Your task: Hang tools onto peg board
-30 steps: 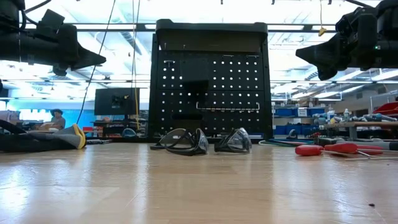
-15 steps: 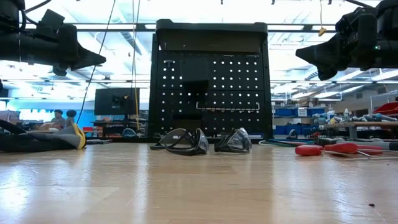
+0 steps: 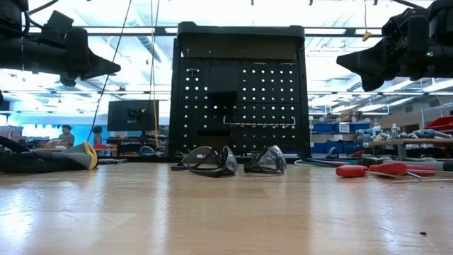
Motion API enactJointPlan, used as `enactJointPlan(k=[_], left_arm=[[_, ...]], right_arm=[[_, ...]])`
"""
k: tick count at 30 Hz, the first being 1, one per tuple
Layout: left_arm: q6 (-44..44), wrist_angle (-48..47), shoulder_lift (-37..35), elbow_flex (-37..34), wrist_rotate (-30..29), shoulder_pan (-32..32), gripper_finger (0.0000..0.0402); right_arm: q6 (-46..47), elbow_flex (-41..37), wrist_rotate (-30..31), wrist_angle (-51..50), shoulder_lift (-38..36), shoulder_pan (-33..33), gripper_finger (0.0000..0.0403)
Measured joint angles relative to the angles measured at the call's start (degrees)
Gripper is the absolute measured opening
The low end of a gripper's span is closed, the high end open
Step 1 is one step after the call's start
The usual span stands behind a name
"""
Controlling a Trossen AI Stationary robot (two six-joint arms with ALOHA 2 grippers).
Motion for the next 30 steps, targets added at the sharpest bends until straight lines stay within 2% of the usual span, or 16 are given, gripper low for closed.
enactJointPlan(k=[5,9,14,20,24,30], left_arm=[[-1.19,0.65,0.0,0.0,0.22,0.0,0.0019],[-8.54,3.35,0.0,-0.02,1.53,0.0,0.0019],[-11.98,6.96,0.0,-0.02,1.58,0.0,0.0019],[-13.9,7.9,0.15,-0.04,2.13,0.0,0.0019],[-16.47,8.65,1.58,-0.46,6.25,0.0,0.0019],[-15.17,12.52,7.33,-0.48,7.8,0.0,0.002]], right_arm=[[0.01,-0.02,0.01,0.02,0.0,-0.01,0.0027],[0.31,0.0,-0.01,0.83,0.01,-0.01,0.0026],[8.77,0.0,0.03,4.79,-0.01,-0.01,0.0026],[3.14,0.05,7.27,13.21,1.84,-0.01,0.0027],[2.51,3.71,7.76,13.02,9.48,3.55,0.0033],[-1.24,11.73,14.4,12.3,28.75,11.69,0.0057]])
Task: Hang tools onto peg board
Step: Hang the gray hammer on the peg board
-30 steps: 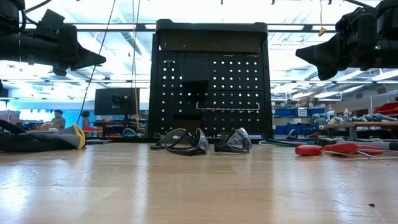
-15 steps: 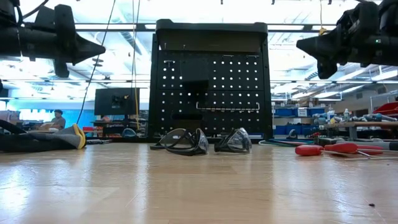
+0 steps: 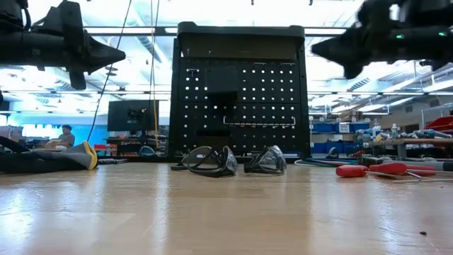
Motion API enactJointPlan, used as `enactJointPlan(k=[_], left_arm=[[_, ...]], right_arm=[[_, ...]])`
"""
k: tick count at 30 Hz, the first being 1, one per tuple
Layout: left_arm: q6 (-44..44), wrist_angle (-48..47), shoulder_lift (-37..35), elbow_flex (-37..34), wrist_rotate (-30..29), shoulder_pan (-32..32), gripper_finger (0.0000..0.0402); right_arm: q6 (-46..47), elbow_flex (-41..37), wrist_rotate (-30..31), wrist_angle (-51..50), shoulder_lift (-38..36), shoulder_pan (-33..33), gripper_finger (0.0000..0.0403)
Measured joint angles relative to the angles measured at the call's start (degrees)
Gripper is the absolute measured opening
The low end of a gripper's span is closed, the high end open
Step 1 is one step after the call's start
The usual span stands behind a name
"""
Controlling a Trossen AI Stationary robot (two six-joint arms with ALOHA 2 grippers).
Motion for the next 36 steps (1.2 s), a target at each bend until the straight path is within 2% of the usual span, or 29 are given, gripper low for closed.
enactJointPlan(k=[3,7,12,17,22,25,30,33,36], left_arm=[[0.04,2.73,3.23,0.0,0.16,0.0,0.0025],[-0.33,5.08,7.93,0.0,0.26,0.0,0.0046],[-4.01,6.68,14.97,0.23,3.1,0.0,0.0091],[-7.18,8.55,23.61,1.47,5.83,-0.02,0.0123],[-7.08,11.41,30.71,5.08,7.75,-0.02,0.0127],[-5.32,11.35,32.97,9.42,11.06,0.0,0.0127],[-1.22,11.58,36.32,15.22,17.53,-0.07,0.0127],[-1.03,11.57,38.81,16.34,17.75,-0.07,0.0127],[-0.99,12.53,41.58,16.44,17.75,-0.07,0.0127]], right_arm=[[1.56,4.96,-0.03,-5.28,7.53,3.6,0.0078],[2.78,12.91,-0.55,-24.43,12.68,8.62,0.0114],[9.86,21.01,0.85,-46.02,16.04,13.27,0.015],[16.29,22.23,1.22,-49.08,18.14,15.62,0.0154],[17.3,22.25,3.15,-48.88,19.78,16.36,0.0151],[21.7,24.15,3.58,-51.76,18.96,15.6,0.0151],[26.58,30.45,5.15,-66.57,16.02,14.08,0.0151],[34.14,32.24,9.74,-78.04,14.97,13.77,0.0151],[43.72,31.37,10.91,-87.82,14.97,13.44,0.0151]])
